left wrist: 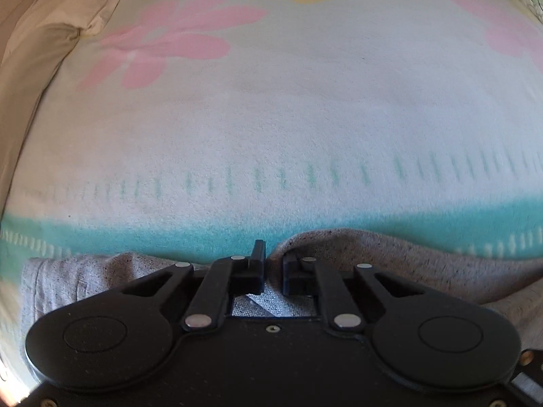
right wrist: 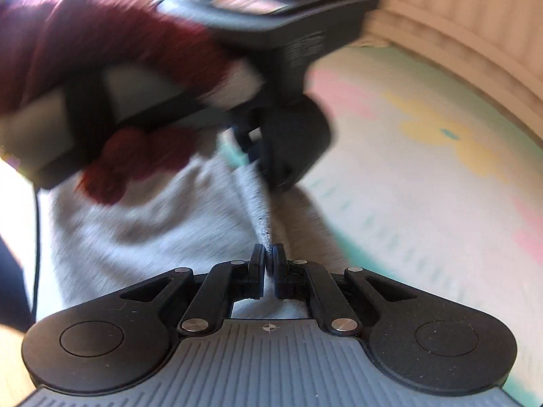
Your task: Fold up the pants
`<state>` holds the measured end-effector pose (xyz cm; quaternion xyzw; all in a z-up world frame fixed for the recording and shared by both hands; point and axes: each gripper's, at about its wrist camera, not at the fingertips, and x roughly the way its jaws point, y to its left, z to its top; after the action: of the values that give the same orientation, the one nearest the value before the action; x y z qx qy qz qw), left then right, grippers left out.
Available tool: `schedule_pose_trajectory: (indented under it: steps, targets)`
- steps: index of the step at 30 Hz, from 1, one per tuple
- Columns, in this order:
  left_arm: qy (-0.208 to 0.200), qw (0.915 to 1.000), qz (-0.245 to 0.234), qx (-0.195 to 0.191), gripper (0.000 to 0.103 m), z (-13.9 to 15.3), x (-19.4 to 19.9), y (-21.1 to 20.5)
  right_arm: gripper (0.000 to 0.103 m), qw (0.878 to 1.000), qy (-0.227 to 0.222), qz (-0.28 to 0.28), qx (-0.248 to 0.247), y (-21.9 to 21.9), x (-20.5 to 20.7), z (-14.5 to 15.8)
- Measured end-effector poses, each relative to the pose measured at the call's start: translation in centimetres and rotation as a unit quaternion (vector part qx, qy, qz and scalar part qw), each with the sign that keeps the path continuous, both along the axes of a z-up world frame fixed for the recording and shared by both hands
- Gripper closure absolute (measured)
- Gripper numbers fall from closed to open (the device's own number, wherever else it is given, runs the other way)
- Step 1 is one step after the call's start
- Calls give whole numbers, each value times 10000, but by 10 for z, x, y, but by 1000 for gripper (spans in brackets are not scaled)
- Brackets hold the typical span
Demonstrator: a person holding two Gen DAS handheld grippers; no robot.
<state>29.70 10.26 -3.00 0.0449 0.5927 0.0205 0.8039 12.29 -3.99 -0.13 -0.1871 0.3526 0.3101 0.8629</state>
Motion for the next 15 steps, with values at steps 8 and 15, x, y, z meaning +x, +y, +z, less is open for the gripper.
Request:
schedule_pose_trajectory:
  steps: [8, 15]
  targets:
    - [280, 9978, 456, -380, 88, -10, 21, 15, 98, 9962, -448, -577, 474, -28, -1, 10]
    - [306, 9976, 528, -323, 88, -16, 47, 15, 98, 9989, -210, -254, 325, -25, -15, 0]
